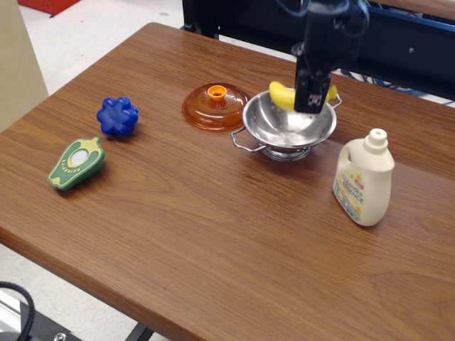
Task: Take banana out of colander
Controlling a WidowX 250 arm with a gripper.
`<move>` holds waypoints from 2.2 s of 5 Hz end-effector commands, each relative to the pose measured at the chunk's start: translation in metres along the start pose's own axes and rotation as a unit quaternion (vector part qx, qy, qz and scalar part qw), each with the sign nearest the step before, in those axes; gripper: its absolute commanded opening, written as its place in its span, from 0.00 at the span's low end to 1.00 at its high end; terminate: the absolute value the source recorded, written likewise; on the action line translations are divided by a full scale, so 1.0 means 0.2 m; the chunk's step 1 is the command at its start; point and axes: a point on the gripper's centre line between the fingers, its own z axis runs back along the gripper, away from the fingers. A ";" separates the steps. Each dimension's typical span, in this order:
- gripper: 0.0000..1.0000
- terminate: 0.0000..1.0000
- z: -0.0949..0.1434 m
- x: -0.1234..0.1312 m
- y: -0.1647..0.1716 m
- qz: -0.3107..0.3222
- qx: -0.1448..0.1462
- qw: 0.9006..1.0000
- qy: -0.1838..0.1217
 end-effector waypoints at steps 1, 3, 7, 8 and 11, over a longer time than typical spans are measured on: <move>0.00 0.00 0.23 -0.08 -0.09 0.007 0.037 0.999 -0.023; 0.00 0.00 0.15 -0.34 -0.28 0.002 0.036 0.999 0.003; 0.00 0.00 -0.18 -0.56 -0.32 0.001 0.024 0.999 0.047; 0.00 0.00 -0.22 -0.56 -0.32 0.012 0.019 0.999 0.048; 1.00 0.00 -0.10 -0.53 -0.30 0.061 0.011 0.997 0.050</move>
